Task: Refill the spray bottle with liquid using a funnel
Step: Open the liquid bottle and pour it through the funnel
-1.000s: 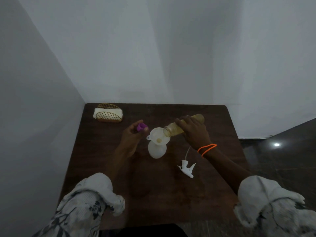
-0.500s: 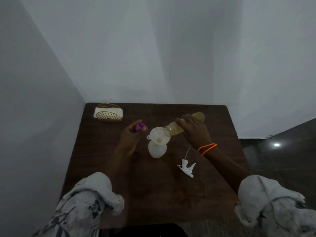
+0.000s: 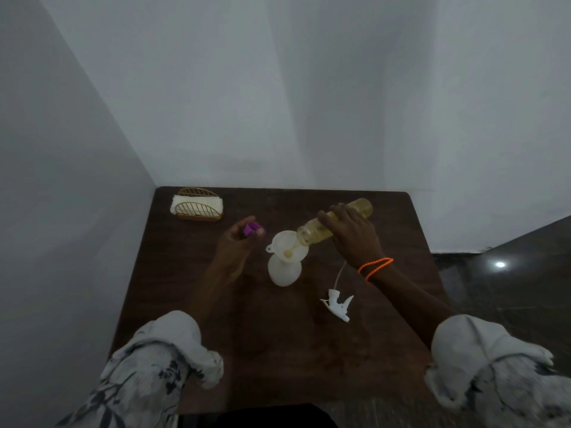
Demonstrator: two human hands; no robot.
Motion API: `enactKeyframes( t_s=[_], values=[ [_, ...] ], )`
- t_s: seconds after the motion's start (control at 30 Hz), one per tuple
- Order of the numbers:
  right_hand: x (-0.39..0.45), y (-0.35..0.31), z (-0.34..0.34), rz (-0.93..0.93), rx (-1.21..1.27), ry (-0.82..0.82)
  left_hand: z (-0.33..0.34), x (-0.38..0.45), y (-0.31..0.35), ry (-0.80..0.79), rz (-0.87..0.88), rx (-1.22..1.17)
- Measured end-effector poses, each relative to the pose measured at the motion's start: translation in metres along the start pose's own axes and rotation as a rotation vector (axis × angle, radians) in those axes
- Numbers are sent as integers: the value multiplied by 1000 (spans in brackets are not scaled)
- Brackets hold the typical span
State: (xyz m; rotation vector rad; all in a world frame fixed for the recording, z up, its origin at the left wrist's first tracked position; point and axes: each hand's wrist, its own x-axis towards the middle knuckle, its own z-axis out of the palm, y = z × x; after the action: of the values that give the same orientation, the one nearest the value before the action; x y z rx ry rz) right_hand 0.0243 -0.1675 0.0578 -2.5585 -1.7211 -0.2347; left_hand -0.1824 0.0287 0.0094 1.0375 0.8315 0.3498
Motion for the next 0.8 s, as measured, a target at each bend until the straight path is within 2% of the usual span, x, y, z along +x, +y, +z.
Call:
enactKeyframes(
  t_s=[0.8],
  values=[
    [-2,0,-5,-2,-20,12,1,-1,-1,-9,-17,-55]
  ],
)
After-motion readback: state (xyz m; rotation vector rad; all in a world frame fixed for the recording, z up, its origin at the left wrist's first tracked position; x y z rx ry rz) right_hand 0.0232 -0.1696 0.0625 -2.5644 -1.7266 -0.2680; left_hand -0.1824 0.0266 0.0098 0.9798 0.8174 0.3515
